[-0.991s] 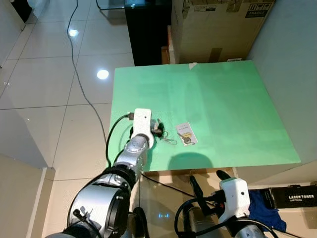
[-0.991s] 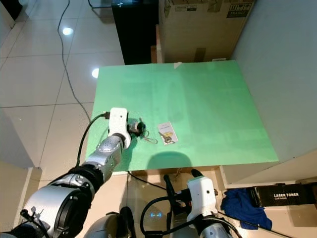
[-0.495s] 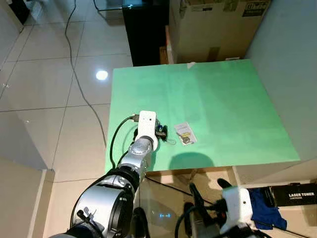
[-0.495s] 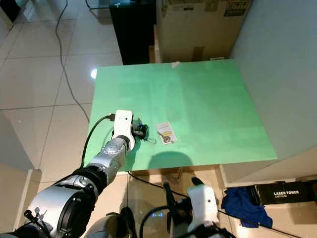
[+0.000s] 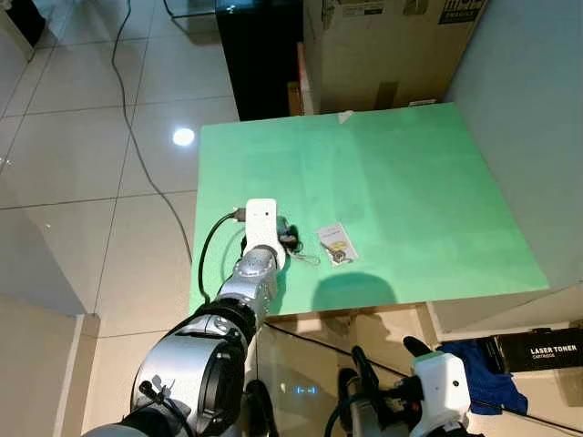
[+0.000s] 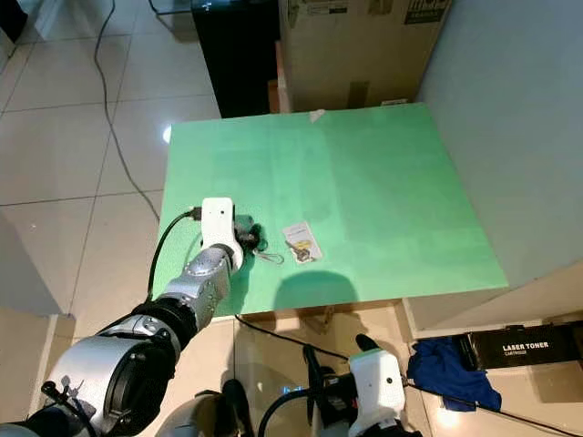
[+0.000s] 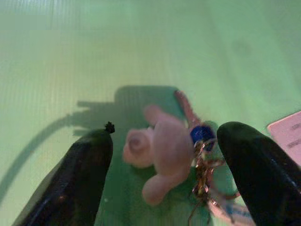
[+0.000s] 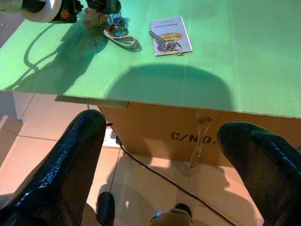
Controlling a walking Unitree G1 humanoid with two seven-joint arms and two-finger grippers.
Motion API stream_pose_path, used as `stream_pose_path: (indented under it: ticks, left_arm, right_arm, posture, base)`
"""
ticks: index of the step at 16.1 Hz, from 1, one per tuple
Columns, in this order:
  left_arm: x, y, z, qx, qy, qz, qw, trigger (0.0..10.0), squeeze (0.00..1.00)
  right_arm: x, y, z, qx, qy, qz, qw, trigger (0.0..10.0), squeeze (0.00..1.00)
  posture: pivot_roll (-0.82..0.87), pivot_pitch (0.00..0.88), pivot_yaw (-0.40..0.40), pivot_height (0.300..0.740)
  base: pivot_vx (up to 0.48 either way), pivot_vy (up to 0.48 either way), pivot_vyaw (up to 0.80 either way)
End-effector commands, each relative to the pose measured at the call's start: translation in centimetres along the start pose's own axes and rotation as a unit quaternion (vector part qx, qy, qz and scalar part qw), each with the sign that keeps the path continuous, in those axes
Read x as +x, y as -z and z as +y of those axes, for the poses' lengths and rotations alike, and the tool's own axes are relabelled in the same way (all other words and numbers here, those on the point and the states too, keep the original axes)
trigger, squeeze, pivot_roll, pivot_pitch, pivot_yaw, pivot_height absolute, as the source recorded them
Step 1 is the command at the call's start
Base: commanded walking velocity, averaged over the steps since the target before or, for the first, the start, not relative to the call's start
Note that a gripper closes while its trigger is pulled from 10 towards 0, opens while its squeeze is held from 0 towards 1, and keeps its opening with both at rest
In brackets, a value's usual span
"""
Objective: Hang keys on a hook
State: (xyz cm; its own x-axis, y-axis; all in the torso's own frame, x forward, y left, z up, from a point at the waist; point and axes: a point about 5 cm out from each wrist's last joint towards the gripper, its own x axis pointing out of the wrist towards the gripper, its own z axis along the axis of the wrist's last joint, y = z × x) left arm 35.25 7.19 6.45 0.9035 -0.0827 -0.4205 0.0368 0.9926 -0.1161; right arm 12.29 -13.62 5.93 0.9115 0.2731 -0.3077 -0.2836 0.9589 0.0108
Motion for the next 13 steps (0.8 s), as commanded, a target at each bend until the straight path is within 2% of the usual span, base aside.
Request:
stream_pose_path:
  ticks: [1, 2, 4, 13]
  left_arm:
    - [-0.1, 0.8, 0.3, 0.004, -0.014, 0.023, 1.0, 0.0, 0.0]
    - [-0.1, 0.9, 0.6, 0.02, -0.024, 0.025, 0.999, 0.0, 0.0]
    - [-0.1, 0.9, 0.7, 0.022, -0.026, 0.025, 0.999, 0.0, 0.0]
    - [-0.1, 1.1, -0.1, -0.014, -0.004, 0.036, 0.999, 0.0, 0.0]
  right_arm:
    - [-0.5, -0.1, 0.5, 0.005, -0.008, 0.002, 1.0, 10.0, 0.11]
    - [-0.8, -0.5, 0.9, 0.011, -0.026, -0.002, 1.0, 10.0, 0.11]
    - [-1.3, -0.8, 1.5, 0.011, -0.051, -0.004, 0.999, 10.0, 0.11]
    - [-2.2, -0.9, 1.3, 0.012, -0.04, 0.014, 0.999, 10.0, 0.11]
  posture:
    - [-0.43, 0.277, 0.084, 0.74]
    - [-0.45, 0.285, 0.082, 0.74]
    - [-0.46, 0.292, 0.08, 0.74]
    - [-0.49, 0.313, 0.076, 0.74]
  base:
    - [0.0, 0.0, 0.0]
    - [0.0, 0.0, 0.0]
    - [0.0, 0.0, 0.0]
    - [0.0, 0.0, 0.0]
